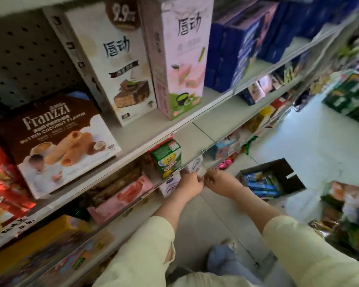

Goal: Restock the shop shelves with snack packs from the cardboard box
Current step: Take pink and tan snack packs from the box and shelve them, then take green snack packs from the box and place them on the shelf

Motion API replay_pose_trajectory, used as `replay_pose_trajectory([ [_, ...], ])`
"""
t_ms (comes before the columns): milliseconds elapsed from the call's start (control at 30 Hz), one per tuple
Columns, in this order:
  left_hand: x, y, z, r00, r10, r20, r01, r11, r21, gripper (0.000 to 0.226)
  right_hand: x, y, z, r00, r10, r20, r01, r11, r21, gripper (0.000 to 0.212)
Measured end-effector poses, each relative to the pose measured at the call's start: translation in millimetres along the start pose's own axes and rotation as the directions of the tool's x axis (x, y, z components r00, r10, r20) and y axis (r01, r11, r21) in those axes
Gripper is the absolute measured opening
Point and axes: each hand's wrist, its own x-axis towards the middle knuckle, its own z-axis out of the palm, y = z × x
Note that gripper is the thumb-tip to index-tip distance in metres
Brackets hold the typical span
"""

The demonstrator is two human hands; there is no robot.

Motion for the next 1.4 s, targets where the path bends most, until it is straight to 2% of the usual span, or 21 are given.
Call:
replay_pose_trajectory([
  [233, 42.9, 87.6, 33.3, 0.99, 0.081, 0.116, -0.09, 0.993, 0.079, 0.033, -2.6, 95.0, -41.9, 0.993, 0.119, -0.012, -0.117, 0.991, 0.07, 0.029],
  [367, 88.8, 160.2, 60.1, 0.978, 0.109, 0.178, -0.134, 0.982, 0.133, 0.036, 2.6, 174.5, -81.8, 0.979, 0.196, -0.05, -0.189, 0.975, 0.116, 0.027],
  [533, 146.1, 234.5, 84.5, 0.954, 0.144, 0.263, -0.19, 0.968, 0.161, 0.034, 11.7, 259.0, -118.2, 0.953, 0.302, -0.02, -0.296, 0.944, 0.146, 0.031],
  [767, 246.7, 316.6, 137.2, 0.923, 0.193, 0.333, -0.27, 0.941, 0.202, 0.032, 45.1, 373.6, -156.2, 0.833, 0.547, -0.088, -0.494, 0.805, 0.328, 0.028],
  [933, 334.2, 354.4, 208.4, 0.898, 0.219, 0.381, -0.333, 0.905, 0.265, 0.027, 80.3, 464.1, -124.6, 0.736, 0.673, -0.068, -0.585, 0.684, 0.437, 0.025],
  [1167, 428.8, 359.7, 308.9, 0.884, 0.19, 0.428, -0.338, 0.892, 0.302, 0.029, 109.2, 569.3, -42.8, 0.645, 0.761, 0.07, -0.659, 0.507, 0.556, 0.031],
  [1400, 519.9, 337.2, 451.1, 0.868, 0.191, 0.458, -0.348, 0.893, 0.287, 0.028, 173.2, 682.8, 70.4, 0.585, 0.805, 0.093, -0.67, 0.415, 0.615, 0.034],
])
